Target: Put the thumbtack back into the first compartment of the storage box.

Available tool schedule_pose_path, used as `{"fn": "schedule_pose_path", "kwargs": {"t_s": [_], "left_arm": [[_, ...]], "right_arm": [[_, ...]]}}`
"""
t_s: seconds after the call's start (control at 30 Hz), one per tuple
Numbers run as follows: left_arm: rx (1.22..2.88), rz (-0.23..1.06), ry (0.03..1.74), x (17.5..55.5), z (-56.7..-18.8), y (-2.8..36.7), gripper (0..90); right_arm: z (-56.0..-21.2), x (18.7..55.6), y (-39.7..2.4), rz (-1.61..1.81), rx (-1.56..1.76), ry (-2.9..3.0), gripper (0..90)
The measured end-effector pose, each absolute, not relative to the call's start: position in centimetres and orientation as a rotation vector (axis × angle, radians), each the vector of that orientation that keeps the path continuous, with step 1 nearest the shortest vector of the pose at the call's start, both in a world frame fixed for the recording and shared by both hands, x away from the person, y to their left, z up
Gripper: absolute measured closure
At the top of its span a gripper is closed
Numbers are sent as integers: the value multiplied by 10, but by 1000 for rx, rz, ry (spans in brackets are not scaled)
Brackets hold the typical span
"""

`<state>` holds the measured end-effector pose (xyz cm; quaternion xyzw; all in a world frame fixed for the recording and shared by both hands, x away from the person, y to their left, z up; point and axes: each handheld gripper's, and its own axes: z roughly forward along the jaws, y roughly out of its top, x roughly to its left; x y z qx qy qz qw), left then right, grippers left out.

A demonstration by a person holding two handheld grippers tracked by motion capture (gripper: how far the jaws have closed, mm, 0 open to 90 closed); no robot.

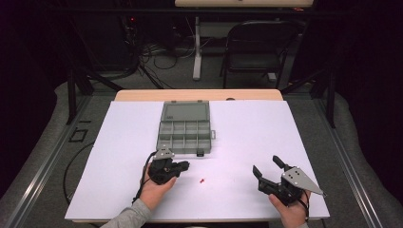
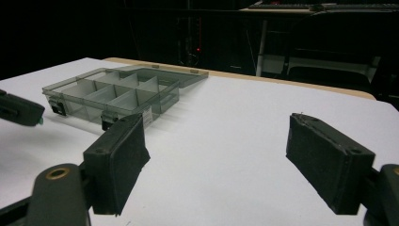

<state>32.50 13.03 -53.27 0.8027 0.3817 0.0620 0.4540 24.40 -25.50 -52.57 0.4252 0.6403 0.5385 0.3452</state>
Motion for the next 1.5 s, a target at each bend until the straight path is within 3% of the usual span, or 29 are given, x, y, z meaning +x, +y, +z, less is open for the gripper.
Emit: {"fn": "schedule_pose_path", "kwargs": {"t_s": [0.57,1.23,1.5], "left_arm": [[1884,229,1028,334,-515,170,856],[1840,249,1069,338,-508,185,856],[1826,256,1075,349,-489,192,856]], "right_arm": [[-526,244,-256,1397,1106,1660,199],[-526,244,-255,1395,1106,1664,200],[-526,244,-255,1389,1119,1662,199]]}}
